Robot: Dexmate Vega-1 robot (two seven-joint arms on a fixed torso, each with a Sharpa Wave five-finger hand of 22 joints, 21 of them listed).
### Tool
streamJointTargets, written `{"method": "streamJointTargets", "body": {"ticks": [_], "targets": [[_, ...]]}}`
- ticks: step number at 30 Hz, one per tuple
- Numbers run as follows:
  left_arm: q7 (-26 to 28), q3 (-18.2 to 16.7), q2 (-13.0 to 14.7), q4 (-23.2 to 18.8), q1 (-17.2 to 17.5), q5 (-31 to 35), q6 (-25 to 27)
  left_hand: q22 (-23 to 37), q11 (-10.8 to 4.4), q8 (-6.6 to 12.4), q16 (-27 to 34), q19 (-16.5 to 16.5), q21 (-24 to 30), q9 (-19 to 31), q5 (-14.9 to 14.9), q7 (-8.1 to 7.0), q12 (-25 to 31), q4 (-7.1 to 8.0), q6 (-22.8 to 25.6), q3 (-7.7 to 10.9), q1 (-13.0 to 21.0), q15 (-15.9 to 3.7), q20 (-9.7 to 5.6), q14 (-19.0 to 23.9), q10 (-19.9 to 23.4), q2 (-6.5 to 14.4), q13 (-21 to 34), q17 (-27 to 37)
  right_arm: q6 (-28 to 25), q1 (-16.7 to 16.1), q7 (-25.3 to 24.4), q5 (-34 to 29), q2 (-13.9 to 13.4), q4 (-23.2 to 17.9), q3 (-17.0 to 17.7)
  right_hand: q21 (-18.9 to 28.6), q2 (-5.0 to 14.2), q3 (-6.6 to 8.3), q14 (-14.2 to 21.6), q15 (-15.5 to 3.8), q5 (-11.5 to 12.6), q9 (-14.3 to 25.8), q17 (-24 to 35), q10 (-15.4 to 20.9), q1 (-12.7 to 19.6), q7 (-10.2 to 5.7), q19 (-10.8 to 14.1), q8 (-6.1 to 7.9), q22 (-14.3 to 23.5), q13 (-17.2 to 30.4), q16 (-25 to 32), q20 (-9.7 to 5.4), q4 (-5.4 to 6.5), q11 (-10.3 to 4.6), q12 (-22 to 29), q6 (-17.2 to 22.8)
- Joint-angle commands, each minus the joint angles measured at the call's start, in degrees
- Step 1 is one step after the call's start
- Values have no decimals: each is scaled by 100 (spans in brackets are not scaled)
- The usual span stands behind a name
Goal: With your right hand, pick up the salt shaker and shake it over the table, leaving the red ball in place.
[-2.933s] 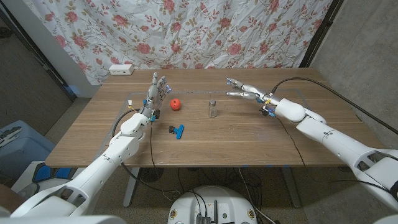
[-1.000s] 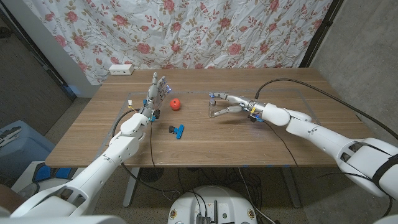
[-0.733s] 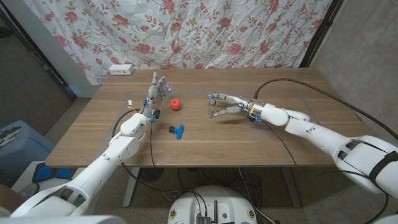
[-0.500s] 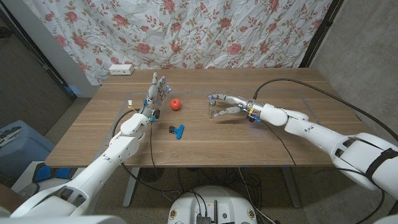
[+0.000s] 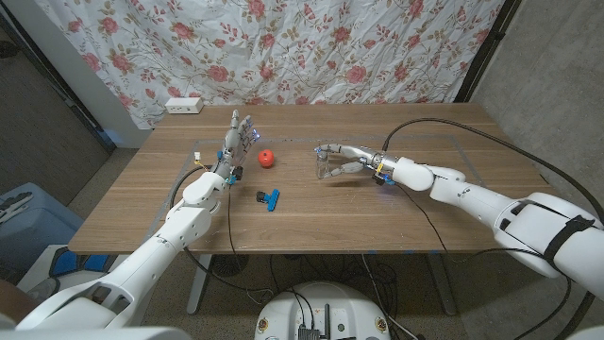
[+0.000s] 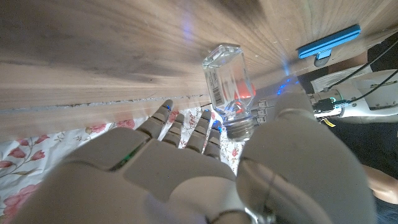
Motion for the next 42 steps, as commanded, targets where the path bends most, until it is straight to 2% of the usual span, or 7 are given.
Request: {"method": "streamJointTargets", "body": {"ticks": [1,4,13,27,42], "targets": [[1,0,0,-1,1,0,-1,27,-34,25,30,50,27,35,39,-40,22,27,6,-7,-2,-604,-135,13,12,580,20,34,177,293,-202,-48,215,569,-272,-17,34,63,74,-65,68,8,25,120,116,-78,89,76,20,11,77,-16,14,-66,22,142],[1,0,0,-2,1,0,-1,27,-33,25,31,50,27,34,39,-40,21,27,7,-7,-2,-604,-137,14,11,581,20,34,192,345,-281,-52,259,670,-330,-26,60,93,113,-115,102,9,30,206,197,-114,136,115,19,10,91,-40,16,-130,22,240],[1,0,1,-3,2,0,0,27,-36,25,30,47,26,34,38,-34,21,27,6,-7,-3,-601,-137,12,11,581,20,35,256,468,-359,7,352,887,-487,-74,144,150,376,-308,204,13,63,672,416,-189,281,305,18,5,205,-102,61,-175,39,724],[0,0,0,-1,0,0,-1,27,-25,24,29,47,26,34,39,-43,22,27,5,-7,-2,-600,-135,11,14,580,20,35,272,551,-503,35,386,1008,-628,-107,212,115,806,-572,231,63,115,1412,493,-207,433,609,21,7,396,-121,116,-189,66,1426],[0,0,0,-1,2,0,-2,27,-33,24,29,47,26,34,38,-42,21,27,5,-7,-2,-604,-134,12,11,580,20,35,300,699,-365,143,491,1232,-806,-121,452,120,1095,-791,146,102,182,1971,526,-215,505,868,22,15,552,-210,161,-203,61,1998]]}}
